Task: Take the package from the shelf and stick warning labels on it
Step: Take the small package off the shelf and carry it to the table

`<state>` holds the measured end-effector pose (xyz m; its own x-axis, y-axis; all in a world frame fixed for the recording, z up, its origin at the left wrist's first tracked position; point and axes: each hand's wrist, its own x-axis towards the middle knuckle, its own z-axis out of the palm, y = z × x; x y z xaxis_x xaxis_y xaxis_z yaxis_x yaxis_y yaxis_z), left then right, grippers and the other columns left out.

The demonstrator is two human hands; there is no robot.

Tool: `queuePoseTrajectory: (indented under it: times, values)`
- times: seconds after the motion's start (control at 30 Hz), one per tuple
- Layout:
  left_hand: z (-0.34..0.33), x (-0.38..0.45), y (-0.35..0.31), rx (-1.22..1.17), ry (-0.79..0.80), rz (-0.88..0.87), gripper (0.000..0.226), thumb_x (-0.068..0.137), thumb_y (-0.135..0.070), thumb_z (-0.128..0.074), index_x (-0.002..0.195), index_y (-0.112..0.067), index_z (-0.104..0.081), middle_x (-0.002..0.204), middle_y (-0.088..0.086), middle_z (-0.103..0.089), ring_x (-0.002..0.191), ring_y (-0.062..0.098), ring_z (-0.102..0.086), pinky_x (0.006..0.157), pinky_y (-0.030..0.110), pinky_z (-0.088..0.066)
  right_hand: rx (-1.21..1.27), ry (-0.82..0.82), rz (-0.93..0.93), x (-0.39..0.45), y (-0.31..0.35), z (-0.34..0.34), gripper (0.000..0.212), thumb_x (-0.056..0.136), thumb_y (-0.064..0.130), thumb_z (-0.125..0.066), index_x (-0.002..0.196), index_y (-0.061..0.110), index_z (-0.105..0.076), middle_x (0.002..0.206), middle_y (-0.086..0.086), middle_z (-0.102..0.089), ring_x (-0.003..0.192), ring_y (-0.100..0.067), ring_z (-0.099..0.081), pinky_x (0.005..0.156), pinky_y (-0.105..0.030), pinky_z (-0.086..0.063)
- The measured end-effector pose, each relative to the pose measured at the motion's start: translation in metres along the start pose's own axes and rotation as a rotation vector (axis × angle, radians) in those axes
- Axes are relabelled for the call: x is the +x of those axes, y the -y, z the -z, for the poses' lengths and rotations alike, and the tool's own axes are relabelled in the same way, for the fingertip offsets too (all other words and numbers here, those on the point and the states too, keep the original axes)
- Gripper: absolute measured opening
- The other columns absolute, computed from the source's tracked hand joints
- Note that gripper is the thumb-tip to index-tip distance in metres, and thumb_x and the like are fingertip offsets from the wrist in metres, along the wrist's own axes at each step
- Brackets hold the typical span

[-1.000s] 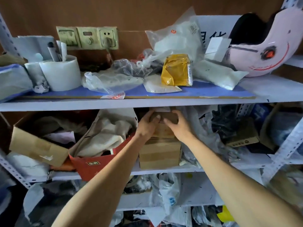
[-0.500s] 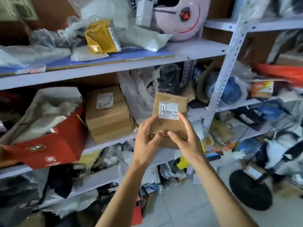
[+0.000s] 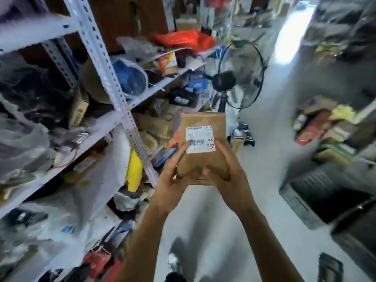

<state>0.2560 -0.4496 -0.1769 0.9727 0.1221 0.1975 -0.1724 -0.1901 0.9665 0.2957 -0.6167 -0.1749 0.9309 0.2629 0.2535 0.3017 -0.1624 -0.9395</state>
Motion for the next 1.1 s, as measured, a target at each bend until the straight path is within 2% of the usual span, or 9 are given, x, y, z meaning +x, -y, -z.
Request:
queuePoseTrajectory:
  times: [0.07,0.2,0.33,0.4,0.6,0.8,0.87,0.97,1.1]
  values:
    - [-0.038,0.020,0.003,-0.024,0.087,0.014,0.066,0.086,-0.013,-0.069,0.145,-0.030,-0.044,0.147,-0.007,-0.050,0.138,0.013,-0.046,0.112,0.041,-0.044,0.003,-0.102,-0.037,-0.004,-0.014,0.035,0.068,0.081,0.036,-0.071,0.140,0.045,-0.040,0.149,0.007,-0.045,0.134,-0.004,-0.046,0.107,-0.027,-0.045]
    - [-0.113,0.063,0.003,-0.027,0.289,0.002,0.067,0.078,-0.041,-0.067,0.142,-0.044,-0.044,0.149,-0.008,-0.046,0.138,0.005,-0.044,0.106,0.021,-0.044,-0.009,-0.266,-0.126,-0.008,-0.042,0.107,0.071,0.081,0.038,-0.072,0.144,0.042,-0.039,0.151,0.006,-0.044,0.138,-0.015,-0.046,0.109,-0.049,-0.045]
    - [-0.199,0.098,0.012,-0.098,0.513,-0.015,0.065,0.079,-0.033,-0.066,0.137,-0.053,-0.044,0.144,-0.025,-0.041,0.138,0.008,-0.044,0.106,0.036,-0.049,-0.039,-0.424,-0.170,-0.018,-0.062,0.180,0.070,0.084,0.025,-0.074,0.144,0.037,-0.041,0.150,0.004,-0.045,0.136,-0.015,-0.047,0.107,-0.047,-0.048]
    - [-0.245,0.113,0.014,-0.120,0.636,-0.011,0.066,0.080,-0.030,-0.067,0.139,-0.049,-0.045,0.148,-0.015,-0.041,0.139,0.011,-0.043,0.108,0.042,-0.048,-0.071,-0.538,-0.220,-0.029,-0.068,0.213,0.070,0.083,0.025,-0.074,0.143,0.039,-0.041,0.151,0.005,-0.044,0.137,-0.014,-0.046,0.107,-0.041,-0.048]
    - [-0.384,0.114,-0.022,-0.131,1.018,-0.106,0.066,0.078,-0.029,-0.066,0.136,-0.053,-0.044,0.141,-0.011,-0.047,0.135,0.004,-0.044,0.111,0.037,-0.044,-0.133,-0.958,-0.319,-0.089,-0.071,0.296,0.070,0.081,0.024,-0.072,0.142,0.039,-0.042,0.147,0.014,-0.047,0.135,-0.008,-0.048,0.111,-0.042,-0.045]
    - [-0.521,0.060,-0.049,-0.196,1.348,-0.177,0.068,0.079,-0.023,-0.067,0.142,-0.038,-0.046,0.146,-0.007,-0.044,0.138,0.007,-0.043,0.112,0.040,-0.043,-0.138,-1.309,-0.374,-0.177,-0.067,0.371,0.070,0.082,0.017,-0.074,0.143,0.033,-0.043,0.143,0.012,-0.052,0.129,-0.004,-0.051,0.101,-0.018,-0.045]
    - [-0.568,0.038,-0.056,-0.209,1.446,-0.210,0.069,0.078,-0.027,-0.066,0.142,-0.040,-0.044,0.143,-0.011,-0.043,0.138,0.007,-0.041,0.112,0.040,-0.043,-0.169,-1.389,-0.376,-0.208,-0.070,0.398,0.069,0.081,0.024,-0.074,0.141,0.037,-0.044,0.145,0.012,-0.050,0.132,-0.007,-0.050,0.104,-0.024,-0.044]
    - [-0.640,0.003,-0.069,-0.165,1.581,-0.274,0.077,0.077,-0.030,-0.065,0.147,-0.039,-0.036,0.148,-0.007,-0.038,0.141,0.004,-0.035,0.116,0.026,-0.035,-0.194,-1.484,-0.376,-0.256,-0.076,0.442,0.070,0.075,0.036,-0.074,0.139,0.042,-0.045,0.148,0.009,-0.047,0.136,-0.011,-0.047,0.113,-0.039,-0.041]
    - [-0.719,-0.039,-0.100,-0.145,1.711,-0.332,0.077,0.079,-0.014,-0.063,0.146,-0.038,-0.033,0.154,-0.003,-0.029,0.137,-0.016,-0.026,0.105,0.000,-0.026,-0.241,-1.549,-0.435,-0.310,-0.079,0.504,0.072,0.077,0.034,-0.075,0.141,0.044,-0.043,0.153,0.014,-0.042,0.143,-0.012,-0.039,0.116,-0.048,-0.036]
